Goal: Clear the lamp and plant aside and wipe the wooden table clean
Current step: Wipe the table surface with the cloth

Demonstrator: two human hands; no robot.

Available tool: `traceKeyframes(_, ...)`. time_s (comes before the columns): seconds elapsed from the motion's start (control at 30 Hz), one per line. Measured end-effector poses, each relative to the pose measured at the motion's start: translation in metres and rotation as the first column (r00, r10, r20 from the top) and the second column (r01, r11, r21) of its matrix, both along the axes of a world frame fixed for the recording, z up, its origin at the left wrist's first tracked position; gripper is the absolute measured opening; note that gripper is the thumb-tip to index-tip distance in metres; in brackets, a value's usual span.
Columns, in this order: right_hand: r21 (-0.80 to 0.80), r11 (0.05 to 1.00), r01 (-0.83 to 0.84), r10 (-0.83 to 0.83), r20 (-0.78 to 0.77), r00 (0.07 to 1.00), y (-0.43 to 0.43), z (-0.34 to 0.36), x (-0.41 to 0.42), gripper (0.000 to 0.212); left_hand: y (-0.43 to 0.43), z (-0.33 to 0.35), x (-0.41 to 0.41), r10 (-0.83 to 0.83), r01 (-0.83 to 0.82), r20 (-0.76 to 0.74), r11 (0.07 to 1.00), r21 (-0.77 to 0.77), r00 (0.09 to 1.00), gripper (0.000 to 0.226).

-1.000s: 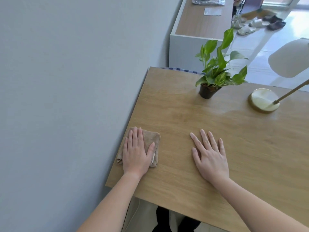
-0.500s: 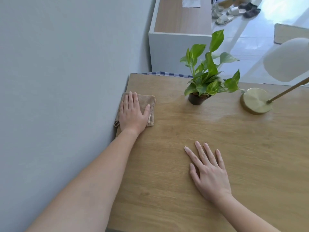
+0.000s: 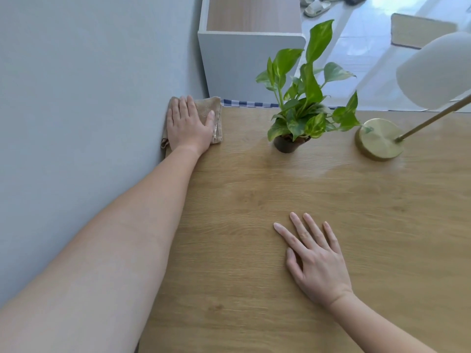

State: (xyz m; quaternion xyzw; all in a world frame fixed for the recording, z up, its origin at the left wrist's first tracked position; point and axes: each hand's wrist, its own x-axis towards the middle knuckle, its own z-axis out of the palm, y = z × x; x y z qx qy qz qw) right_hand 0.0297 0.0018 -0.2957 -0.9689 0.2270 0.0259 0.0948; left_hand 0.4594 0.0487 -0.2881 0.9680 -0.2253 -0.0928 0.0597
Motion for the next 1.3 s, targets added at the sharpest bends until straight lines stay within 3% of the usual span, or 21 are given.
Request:
traceKeyframes(0.33, 0.009, 1.0, 0.017, -0.017, -0.005, 1.0, 0.002, 0.002, -0.001, 0.062, 0.033, -0.002, -0.067, -0.014, 0.014, -0.012, 1.0, 0.001, 1.0, 0.083)
traceKeyframes(0.57, 0.032, 0.999, 0.031, -0.032, 0.029, 0.999, 0.005, 0.003, -0.002, 0.058, 0.075, -0.004, -0.172, -0.014, 0.014, -0.007, 1.0, 0.003, 1.0, 0.084)
traceKeyframes(0.77, 0.114, 0.979, 0.168, -0.173, 0.033, 0.984, 0.008, 0.01, -0.012, 0.059, 0.115, -0.004, -0.275, 0.0, 0.0, -0.014, 1.0, 0.004, 1.0, 0.084)
traceKeyframes(0.9, 0.114, 0.986, 0.123, -0.126, 0.018, 0.992, -0.001, 0.012, -0.024, 0.058, 0.129, -0.004, -0.332, 0.027, -0.027, -0.021, 1.0, -0.001, 0.999, 0.083)
traceKeyframes(1.3, 0.097, 0.98, 0.174, -0.173, -0.018, 0.985, -0.038, 0.014, -0.05, 0.059, 0.127, -0.009, -0.344, 0.056, -0.056, 0.023, 0.998, 0.016, 0.998, 0.083)
